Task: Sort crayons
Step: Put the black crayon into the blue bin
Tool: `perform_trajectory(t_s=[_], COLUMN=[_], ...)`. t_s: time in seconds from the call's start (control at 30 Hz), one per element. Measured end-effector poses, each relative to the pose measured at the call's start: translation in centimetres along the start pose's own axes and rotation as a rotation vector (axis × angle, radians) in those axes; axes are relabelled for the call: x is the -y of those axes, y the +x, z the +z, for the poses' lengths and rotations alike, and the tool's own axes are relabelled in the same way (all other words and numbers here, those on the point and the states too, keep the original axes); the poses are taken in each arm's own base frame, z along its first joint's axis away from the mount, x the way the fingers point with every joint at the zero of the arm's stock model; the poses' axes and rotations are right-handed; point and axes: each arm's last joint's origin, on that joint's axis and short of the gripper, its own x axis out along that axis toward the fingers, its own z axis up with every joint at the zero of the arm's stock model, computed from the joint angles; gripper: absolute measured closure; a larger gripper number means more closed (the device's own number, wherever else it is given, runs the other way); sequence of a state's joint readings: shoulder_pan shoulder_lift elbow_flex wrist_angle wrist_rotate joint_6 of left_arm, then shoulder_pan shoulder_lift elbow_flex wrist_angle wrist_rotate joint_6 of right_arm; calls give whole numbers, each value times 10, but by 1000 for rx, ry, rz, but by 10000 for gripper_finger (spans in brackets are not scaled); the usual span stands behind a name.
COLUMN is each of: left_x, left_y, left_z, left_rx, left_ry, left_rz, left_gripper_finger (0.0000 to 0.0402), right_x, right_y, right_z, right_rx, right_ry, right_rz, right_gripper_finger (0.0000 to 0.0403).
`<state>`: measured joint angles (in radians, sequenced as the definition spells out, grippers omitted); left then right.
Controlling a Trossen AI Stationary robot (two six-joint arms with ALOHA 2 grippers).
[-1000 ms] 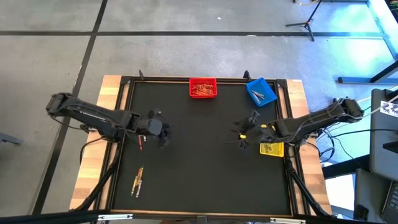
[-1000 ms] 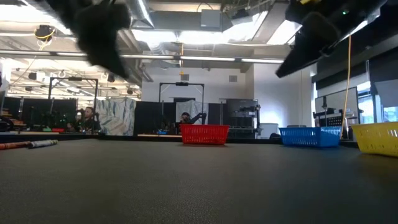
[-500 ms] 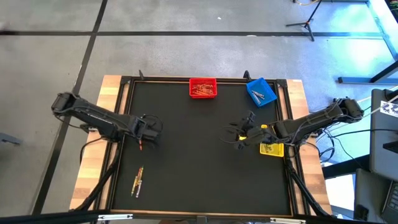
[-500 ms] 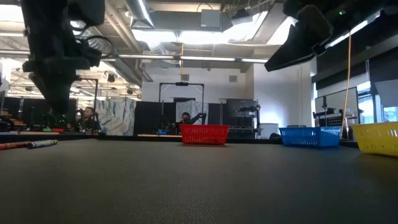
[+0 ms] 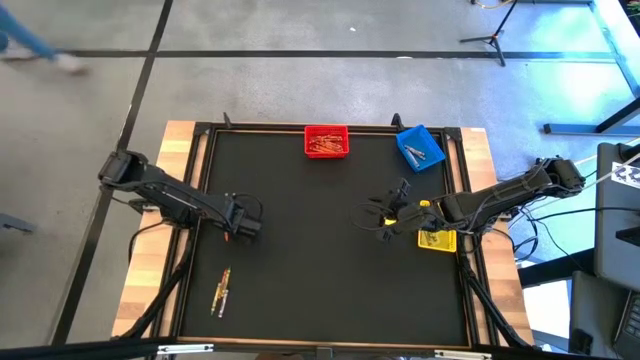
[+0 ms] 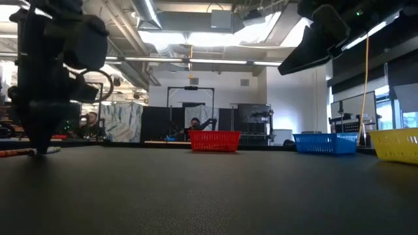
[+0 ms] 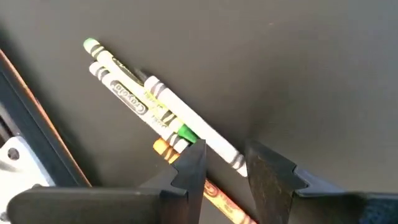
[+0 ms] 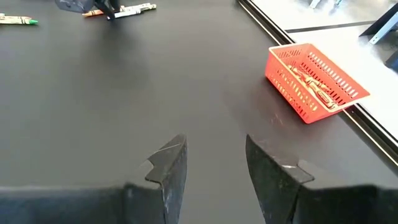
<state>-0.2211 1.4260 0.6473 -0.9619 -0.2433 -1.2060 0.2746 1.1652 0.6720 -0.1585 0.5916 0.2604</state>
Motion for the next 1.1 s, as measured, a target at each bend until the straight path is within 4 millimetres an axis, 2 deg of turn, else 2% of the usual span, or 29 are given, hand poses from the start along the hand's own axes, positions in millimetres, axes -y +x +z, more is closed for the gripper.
perform_trajectory(t_s=[0.13,0.37,0.8,1.1], left_x=[0,0,5,5], left_y=[7,8,9,6], left_z=[-2,-2,-1,0], left_rx=[4,3,20,29], left_ry=[-3,17,102,175], left_rz=[-10,-15,-64,-46], left_gripper_finger=[296,298,373,382], right_x=[0,0,0,-7], right_y=[0,0,1,12], right_z=[0,0,0,-7], right_rx=[-1,0,-2,-39], right_ry=[-1,0,-2,-54], right_rz=[0,0,-1,-13], right_gripper_finger=[242,242,242,242])
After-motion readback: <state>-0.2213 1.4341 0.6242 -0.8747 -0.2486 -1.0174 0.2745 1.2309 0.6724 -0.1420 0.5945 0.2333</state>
